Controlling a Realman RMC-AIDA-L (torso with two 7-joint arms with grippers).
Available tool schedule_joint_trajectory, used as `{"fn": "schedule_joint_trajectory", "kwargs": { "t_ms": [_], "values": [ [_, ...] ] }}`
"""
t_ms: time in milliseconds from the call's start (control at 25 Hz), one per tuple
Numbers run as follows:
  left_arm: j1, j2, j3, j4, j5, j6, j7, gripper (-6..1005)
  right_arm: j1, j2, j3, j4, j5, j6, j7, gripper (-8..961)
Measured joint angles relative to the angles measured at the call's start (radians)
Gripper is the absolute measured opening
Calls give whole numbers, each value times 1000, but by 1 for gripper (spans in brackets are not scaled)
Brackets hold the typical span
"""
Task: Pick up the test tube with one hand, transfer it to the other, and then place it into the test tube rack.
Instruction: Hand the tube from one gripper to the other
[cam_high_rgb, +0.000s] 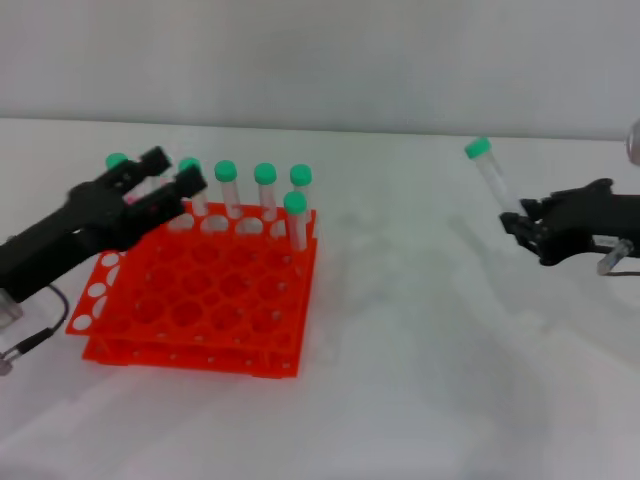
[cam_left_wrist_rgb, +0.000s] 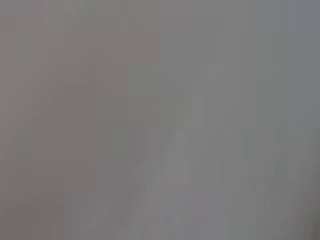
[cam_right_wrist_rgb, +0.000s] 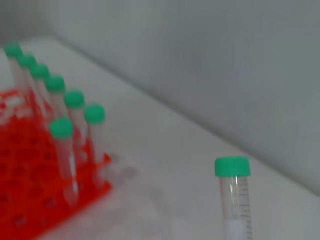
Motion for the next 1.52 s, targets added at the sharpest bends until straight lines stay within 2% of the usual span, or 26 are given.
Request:
{"fn": "schedule_joint_trajectory", "kwargs": {
  "t_ms": [120, 280, 560, 840, 920, 1520],
  "values": [
    [-28, 0, 0, -2, 38, -2, -16, 854, -16, -1, -10, 54, 153, -47, -144, 213],
    [-68, 0, 0, -4, 76, -5, -41, 851, -18, -2, -10, 145, 341, -44, -330, 217],
    [-105, 1, 0, -4, 127, -8, -56, 844, -18, -2, -7, 204, 520, -8, -519, 223],
    [-143, -9, 0, -4, 202, -17, -45, 838, 0, -2, -16, 208, 548, 9, -540, 229],
    [-161, -23, 0, -4, 229, -28, -24, 836, 10, -2, -27, 207, 550, 10, -540, 231],
    [-197, -45, 0, 16, 257, -73, 19, 822, 58, 1, -90, 199, 577, 30, -542, 244]
  ]
}}
